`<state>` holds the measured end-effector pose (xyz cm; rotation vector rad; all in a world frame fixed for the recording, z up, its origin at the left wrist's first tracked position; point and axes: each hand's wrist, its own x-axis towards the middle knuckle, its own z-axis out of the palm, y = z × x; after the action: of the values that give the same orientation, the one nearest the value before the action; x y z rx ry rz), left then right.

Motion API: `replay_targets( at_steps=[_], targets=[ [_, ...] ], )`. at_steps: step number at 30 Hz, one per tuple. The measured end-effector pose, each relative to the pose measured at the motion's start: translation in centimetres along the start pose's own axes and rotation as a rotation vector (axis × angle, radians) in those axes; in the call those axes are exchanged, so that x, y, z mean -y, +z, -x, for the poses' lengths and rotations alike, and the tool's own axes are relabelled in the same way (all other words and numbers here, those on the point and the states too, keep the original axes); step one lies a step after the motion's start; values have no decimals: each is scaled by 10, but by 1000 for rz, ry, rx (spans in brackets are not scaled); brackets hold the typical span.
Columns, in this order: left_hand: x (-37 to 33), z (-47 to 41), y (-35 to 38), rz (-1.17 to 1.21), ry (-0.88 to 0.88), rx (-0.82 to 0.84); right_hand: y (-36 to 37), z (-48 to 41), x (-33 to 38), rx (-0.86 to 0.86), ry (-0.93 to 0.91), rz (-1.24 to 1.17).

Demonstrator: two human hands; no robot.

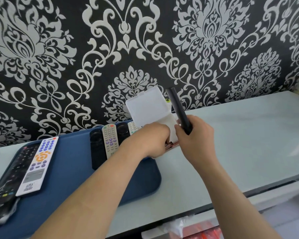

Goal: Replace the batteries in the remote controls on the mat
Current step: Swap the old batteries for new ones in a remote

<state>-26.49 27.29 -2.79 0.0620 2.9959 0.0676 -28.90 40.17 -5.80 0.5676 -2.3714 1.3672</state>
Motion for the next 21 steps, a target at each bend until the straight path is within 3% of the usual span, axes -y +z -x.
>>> replay_targets(
  at_steps=[3, 5, 8, 10, 12, 14, 18, 21],
  targets=[
    [5, 16, -7, 299, -40, -233, -1, -2, -3, 17, 48, -1],
    [12, 35, -14, 796, -98, -367, -1, -4, -6, 42, 108, -3],
    [22, 57, -10, 1642, -87, -410, -2, -9, -11, 90, 211, -8],
    [26, 60, -1, 1884, -120, -402, -3, -11, -12, 109, 253, 0],
    [26, 56, 7, 1824, -192, -396, -1, -12, -11, 121, 268, -2],
    [23, 48, 10, 1610, -229, -381, 0, -12, -10, 117, 266, 4],
    [16, 29, 8, 1034, -190, -354, 1, -13, -8, 112, 235, 21],
    [7, 19, 2, 483, -56, -317, 0, -12, -8, 112, 216, 14]
  ],
)
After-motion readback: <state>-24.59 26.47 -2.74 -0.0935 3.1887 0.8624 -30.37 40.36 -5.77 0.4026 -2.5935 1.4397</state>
